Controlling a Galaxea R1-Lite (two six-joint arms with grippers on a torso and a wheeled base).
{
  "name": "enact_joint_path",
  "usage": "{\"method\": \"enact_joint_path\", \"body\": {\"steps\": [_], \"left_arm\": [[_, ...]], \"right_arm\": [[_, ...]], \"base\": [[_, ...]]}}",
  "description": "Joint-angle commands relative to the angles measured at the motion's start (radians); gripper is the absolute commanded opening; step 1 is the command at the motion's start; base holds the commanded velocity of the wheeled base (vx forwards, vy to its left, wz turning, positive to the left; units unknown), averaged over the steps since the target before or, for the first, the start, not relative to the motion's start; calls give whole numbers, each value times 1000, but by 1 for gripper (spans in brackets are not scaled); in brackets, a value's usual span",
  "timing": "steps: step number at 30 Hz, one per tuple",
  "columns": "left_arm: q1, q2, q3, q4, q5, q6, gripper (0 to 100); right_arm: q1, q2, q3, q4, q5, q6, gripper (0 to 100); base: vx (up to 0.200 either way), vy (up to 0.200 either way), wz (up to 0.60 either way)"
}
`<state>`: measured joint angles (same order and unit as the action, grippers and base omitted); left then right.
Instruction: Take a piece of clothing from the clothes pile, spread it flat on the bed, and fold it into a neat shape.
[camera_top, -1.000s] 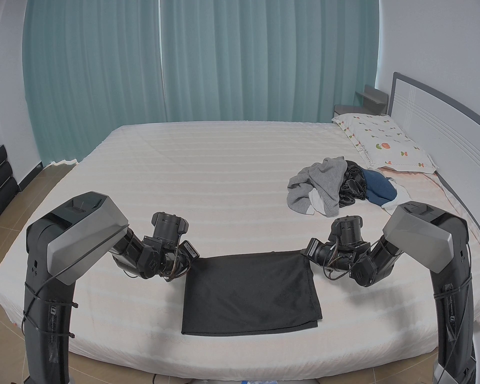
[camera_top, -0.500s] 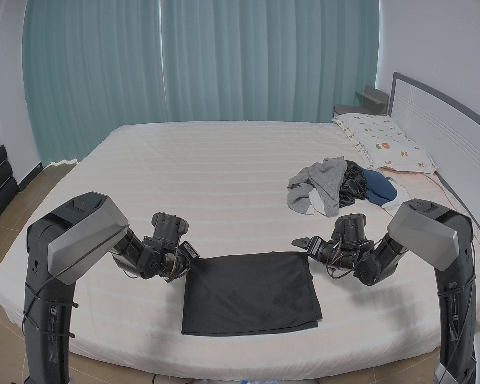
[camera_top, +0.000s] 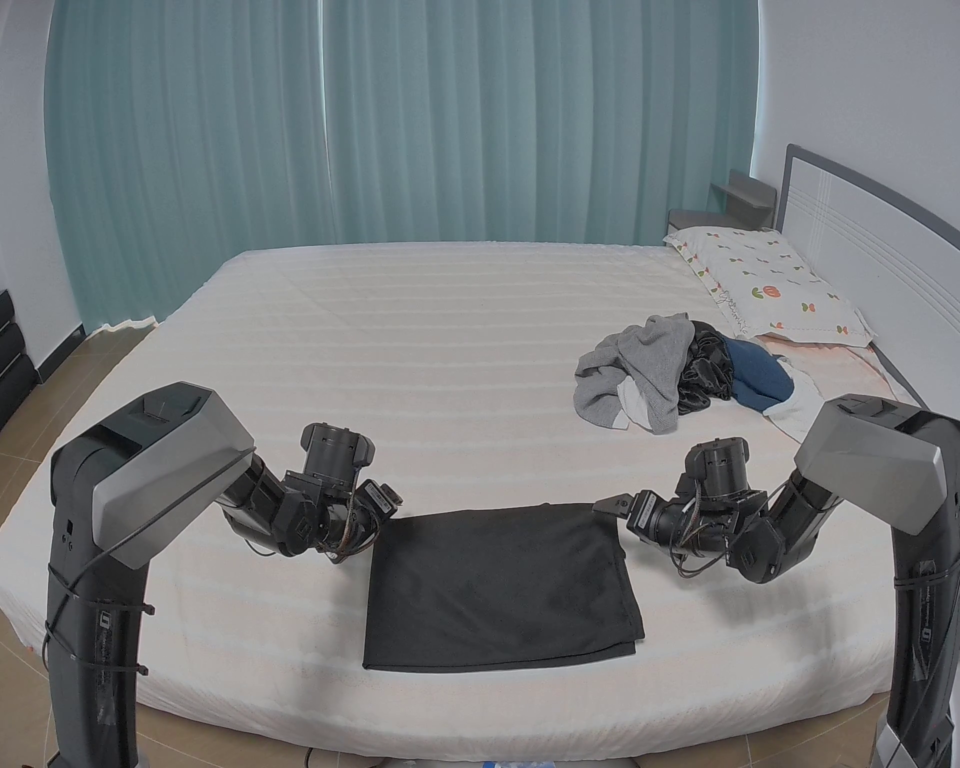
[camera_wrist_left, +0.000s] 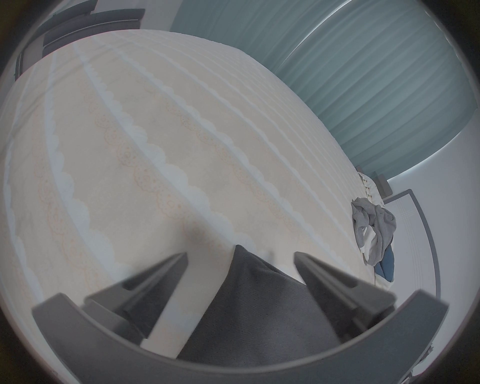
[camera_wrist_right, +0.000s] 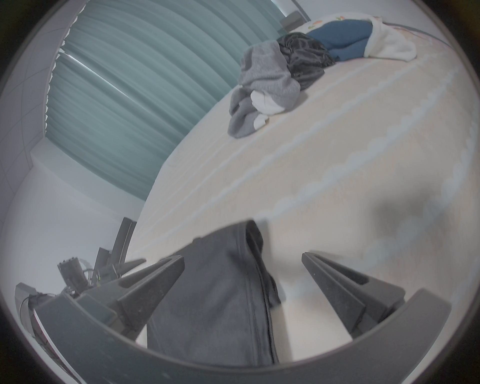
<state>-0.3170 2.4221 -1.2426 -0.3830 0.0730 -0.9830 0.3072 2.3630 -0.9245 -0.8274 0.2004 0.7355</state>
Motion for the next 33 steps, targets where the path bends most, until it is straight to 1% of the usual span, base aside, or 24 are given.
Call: {"method": "enact_joint_path", "body": {"steps": [1,3,5,9,13,18,19,33], "left_arm": [[15,-29,14,1,1,-26,100],[38,-72,48,-5,-16,-60,100],[53,-100,78,-5,-47,-66,100],[79,-133,133,-8,-99,-69,100],[88,-149,160,-8,-110,-89,100],[90,-149,167,-8,-110,-91,100],[88,-147,167,-8,-110,-91,100],[99,-147,166,-5,-110,-92,100]], "right_arm": [[6,-102,131,-1,54,-8,100],[13,-154,233,-30,88,-10,100],[23,-180,305,-67,105,-13,100],[50,-197,427,-150,113,-27,100],[73,-195,493,-190,113,-33,100],[85,-191,500,-193,111,-33,100],[87,-188,498,-193,109,-33,0],[89,-179,532,-185,102,-35,0]], "base": [[0,0,0],[0,0,0],[0,0,0],[0,0,0],[0,0,0],[0,0,0],[0,0,0],[0,0,0]]}}
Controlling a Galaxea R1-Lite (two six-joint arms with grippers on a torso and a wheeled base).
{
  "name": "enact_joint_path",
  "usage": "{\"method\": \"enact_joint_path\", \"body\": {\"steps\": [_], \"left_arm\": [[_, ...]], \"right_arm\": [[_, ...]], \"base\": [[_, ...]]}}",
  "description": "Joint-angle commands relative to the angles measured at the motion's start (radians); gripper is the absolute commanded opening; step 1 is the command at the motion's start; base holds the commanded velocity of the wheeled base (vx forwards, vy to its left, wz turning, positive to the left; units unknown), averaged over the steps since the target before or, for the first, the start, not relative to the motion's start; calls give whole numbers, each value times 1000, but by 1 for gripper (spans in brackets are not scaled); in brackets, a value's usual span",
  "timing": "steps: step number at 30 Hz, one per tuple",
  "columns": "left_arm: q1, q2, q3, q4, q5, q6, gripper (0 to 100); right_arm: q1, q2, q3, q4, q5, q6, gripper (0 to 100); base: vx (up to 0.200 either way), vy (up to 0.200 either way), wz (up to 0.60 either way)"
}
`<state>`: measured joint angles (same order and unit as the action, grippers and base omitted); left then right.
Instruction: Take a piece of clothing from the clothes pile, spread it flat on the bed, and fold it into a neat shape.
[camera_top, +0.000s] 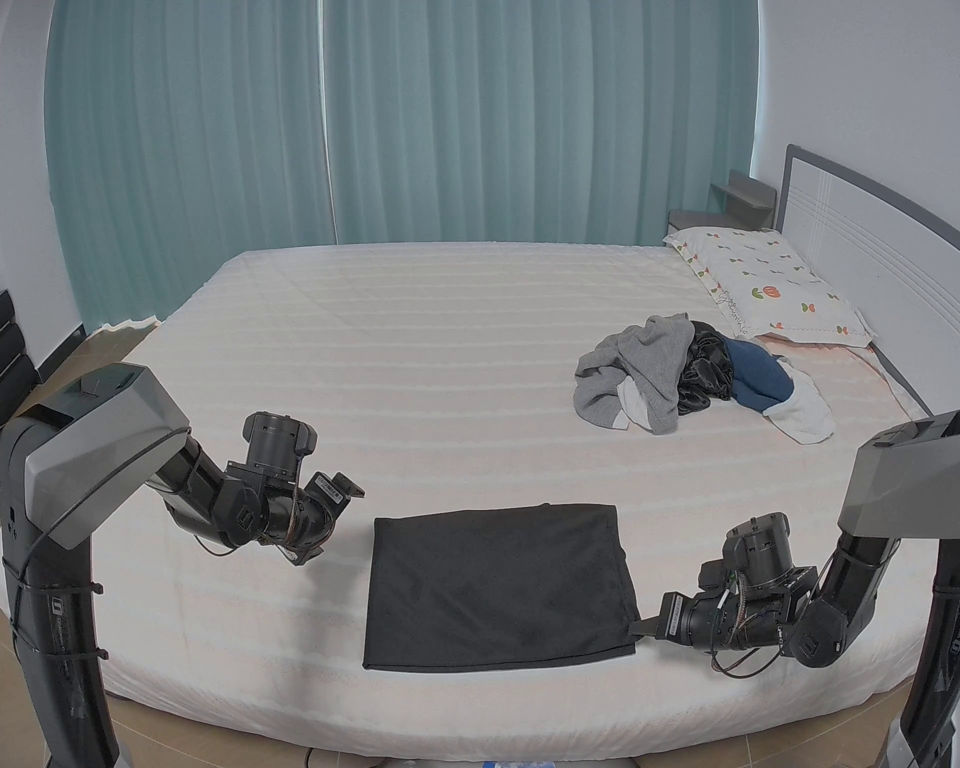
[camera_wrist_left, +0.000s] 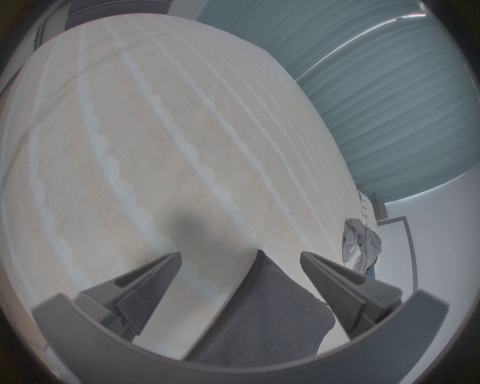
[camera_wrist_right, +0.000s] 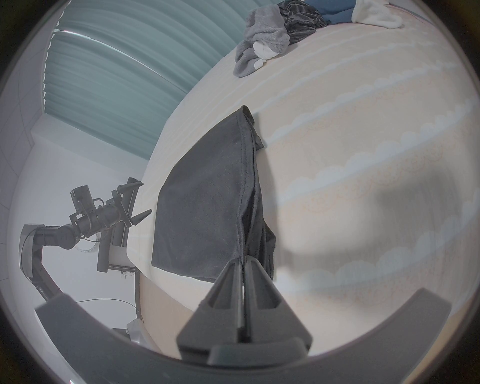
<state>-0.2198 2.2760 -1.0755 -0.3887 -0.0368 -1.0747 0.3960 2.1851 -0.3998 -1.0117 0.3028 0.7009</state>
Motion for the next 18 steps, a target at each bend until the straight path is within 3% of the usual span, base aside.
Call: {"method": "enact_joint_path", "body": {"steps": [1,10,11,18], "left_arm": [[2,-1,-1,1,0,-1,100],[2,-3,-1,4,0,-1,100],[2,-3,-1,4,0,-1,100],[7,-24,19,-2,-3,2,100]], "right_arm": [[0,-1,7,-1,-1,0,0],[0,-1,16,-1,-1,-3,0],[-2,-1,19,-1,-1,-11,100],[-11,-73,39,-10,4,-3,100]], "base": [[0,0,0],[0,0,0],[0,0,0],[0,0,0]]}}
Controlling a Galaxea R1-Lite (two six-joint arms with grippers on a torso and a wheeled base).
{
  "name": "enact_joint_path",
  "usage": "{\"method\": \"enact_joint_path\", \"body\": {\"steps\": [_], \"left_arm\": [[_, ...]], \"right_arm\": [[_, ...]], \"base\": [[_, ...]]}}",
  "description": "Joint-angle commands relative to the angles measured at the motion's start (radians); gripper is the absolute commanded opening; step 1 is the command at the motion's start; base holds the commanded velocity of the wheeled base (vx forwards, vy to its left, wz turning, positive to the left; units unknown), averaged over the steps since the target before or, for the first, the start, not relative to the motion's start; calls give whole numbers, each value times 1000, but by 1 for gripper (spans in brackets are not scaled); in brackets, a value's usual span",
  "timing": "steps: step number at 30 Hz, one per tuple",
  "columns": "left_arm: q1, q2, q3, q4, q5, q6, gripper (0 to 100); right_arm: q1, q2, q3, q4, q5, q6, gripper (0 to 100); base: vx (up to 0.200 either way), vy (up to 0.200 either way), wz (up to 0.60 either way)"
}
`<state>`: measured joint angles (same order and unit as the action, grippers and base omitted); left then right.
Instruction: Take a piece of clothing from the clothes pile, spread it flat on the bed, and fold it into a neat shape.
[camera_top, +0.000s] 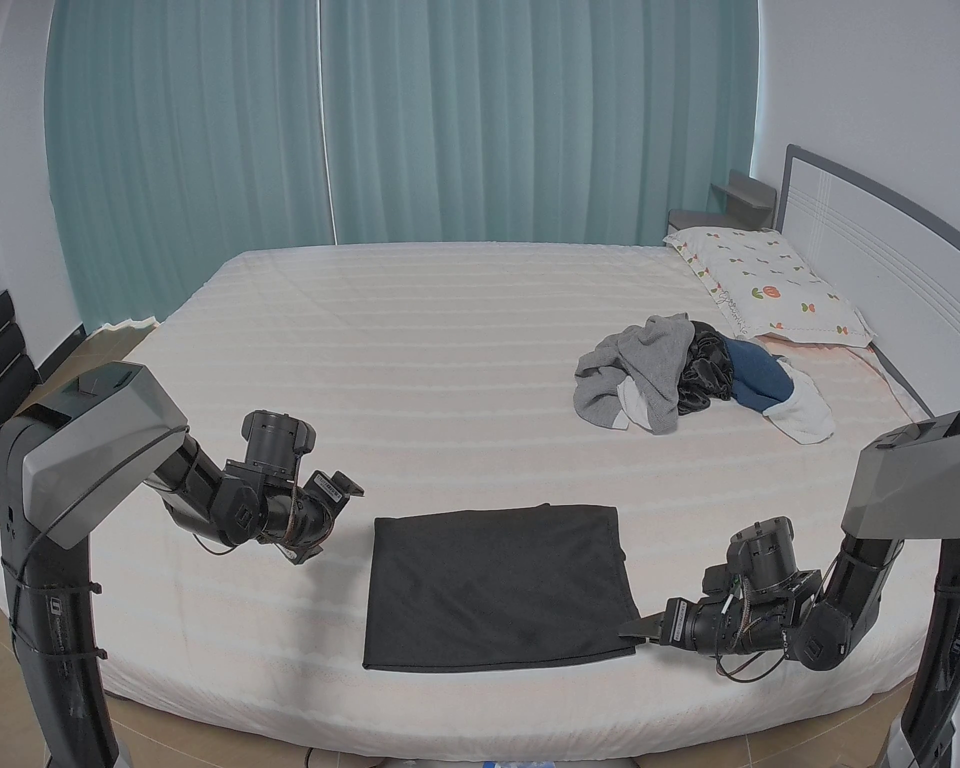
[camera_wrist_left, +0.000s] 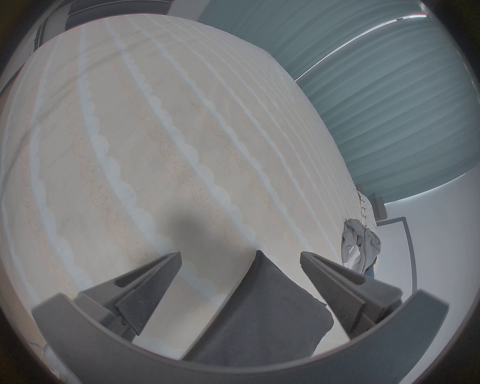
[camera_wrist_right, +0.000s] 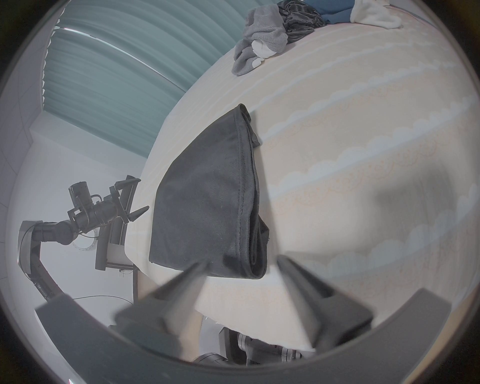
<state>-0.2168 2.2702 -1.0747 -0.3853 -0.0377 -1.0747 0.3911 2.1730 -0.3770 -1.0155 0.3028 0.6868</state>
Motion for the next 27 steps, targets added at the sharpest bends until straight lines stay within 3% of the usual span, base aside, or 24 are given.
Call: {"method": "enact_joint_path", "body": {"steps": [1,12,14,15,18,23,27], "left_arm": [[2,-26,27,-7,-5,4,100],[-6,-41,53,0,-73,15,100],[-10,-41,81,-6,-93,56,100],[-10,-38,113,-12,-131,147,100],[-9,-37,150,-33,-196,266,100],[-36,-32,211,-104,-254,346,100],[-50,-21,229,-162,-255,426,100]], "right_arm": [[-9,-81,26,-8,6,20,100],[-115,-76,50,-106,27,189,100],[-126,-44,64,-152,29,214,100],[-136,-2,81,-209,38,224,100],[-156,60,112,-327,59,229,100],[-161,99,147,-442,79,229,100],[-163,105,148,-446,93,229,100]], "base": [[0,0,0],[0,0,0],[0,0,0],[0,0,0],[0,0,0],[0,0,0],[0,0,0]]}}
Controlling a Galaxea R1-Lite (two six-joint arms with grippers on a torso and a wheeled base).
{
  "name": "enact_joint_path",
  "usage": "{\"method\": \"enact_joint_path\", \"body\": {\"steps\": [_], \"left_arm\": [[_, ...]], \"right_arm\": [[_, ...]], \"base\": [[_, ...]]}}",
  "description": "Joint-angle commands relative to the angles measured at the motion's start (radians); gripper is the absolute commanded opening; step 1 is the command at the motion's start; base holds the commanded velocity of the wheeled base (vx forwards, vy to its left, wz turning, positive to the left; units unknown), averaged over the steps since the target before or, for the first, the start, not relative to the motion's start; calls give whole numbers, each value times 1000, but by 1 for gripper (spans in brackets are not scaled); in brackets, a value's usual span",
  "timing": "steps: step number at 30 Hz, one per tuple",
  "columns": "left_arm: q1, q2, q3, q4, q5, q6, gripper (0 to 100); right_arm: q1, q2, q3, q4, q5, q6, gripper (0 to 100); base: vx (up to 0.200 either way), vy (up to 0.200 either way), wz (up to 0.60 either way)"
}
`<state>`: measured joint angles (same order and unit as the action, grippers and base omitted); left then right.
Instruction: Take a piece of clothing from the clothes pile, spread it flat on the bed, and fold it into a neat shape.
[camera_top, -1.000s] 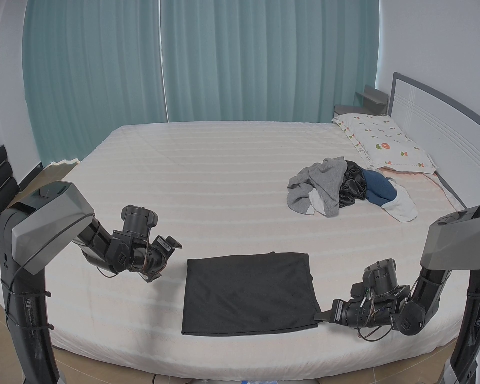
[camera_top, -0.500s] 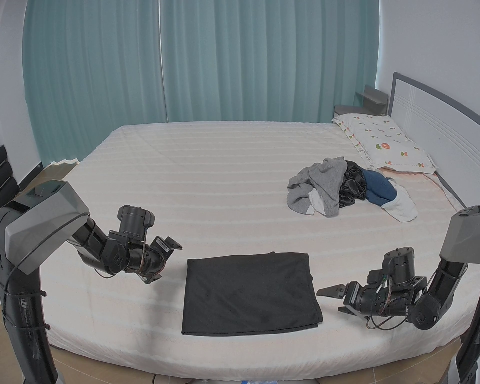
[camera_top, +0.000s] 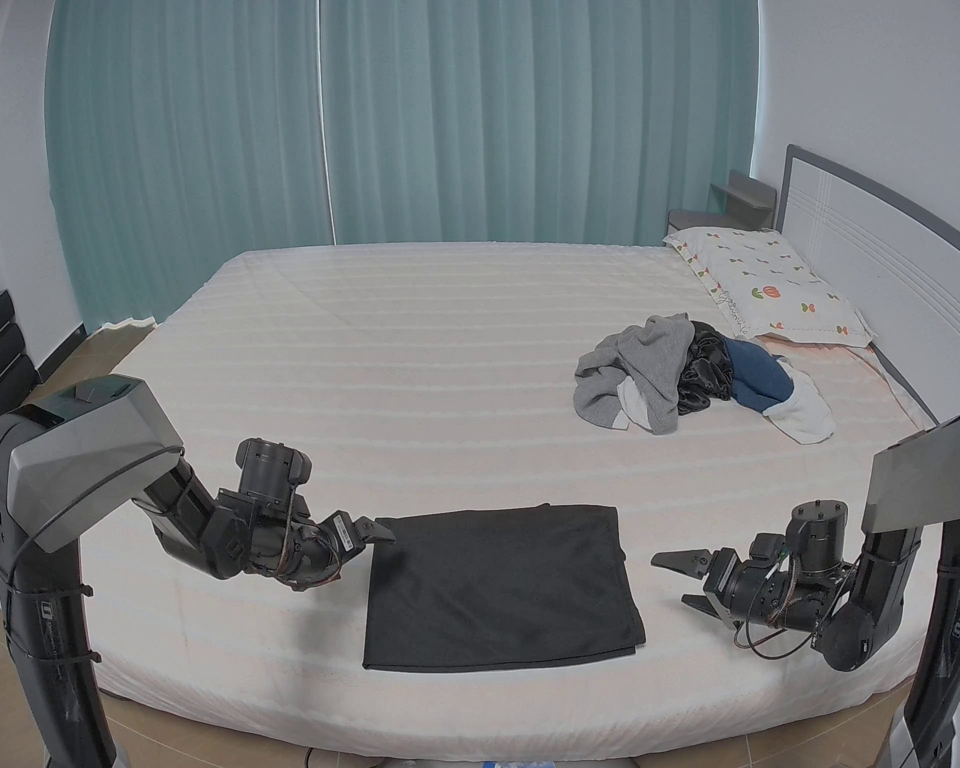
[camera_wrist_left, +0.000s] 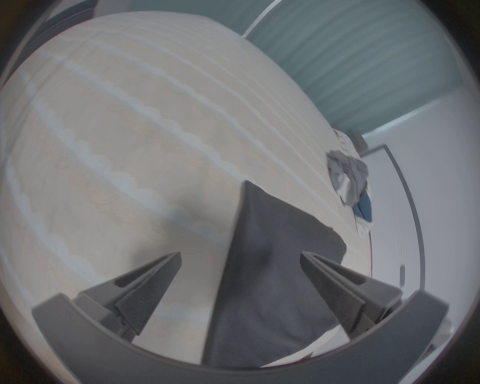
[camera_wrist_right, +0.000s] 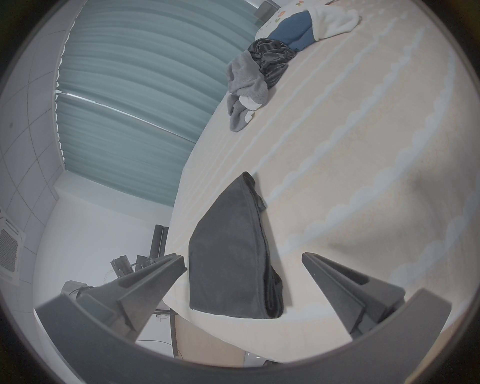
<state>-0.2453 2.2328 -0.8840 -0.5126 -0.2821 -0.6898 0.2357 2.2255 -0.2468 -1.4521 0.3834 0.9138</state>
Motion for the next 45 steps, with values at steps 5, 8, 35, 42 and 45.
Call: {"method": "enact_joint_path", "body": {"steps": [5,8,35,42,45], "left_arm": [[-42,30,34,-47,-11,58,100],[-58,34,36,-49,-9,64,100],[-106,82,39,-141,78,36,0],[-106,76,33,-149,83,-24,0],[-106,76,54,-188,92,-27,0]], "right_arm": [[-9,66,15,-11,12,3,100],[-7,62,9,-19,18,59,100],[-4,82,24,-93,20,97,100],[-7,80,26,-93,20,99,100],[-7,80,26,-93,20,100,100]], "base": [[0,0,0],[0,0,0],[0,0,0],[0,0,0],[0,0,0]]}}
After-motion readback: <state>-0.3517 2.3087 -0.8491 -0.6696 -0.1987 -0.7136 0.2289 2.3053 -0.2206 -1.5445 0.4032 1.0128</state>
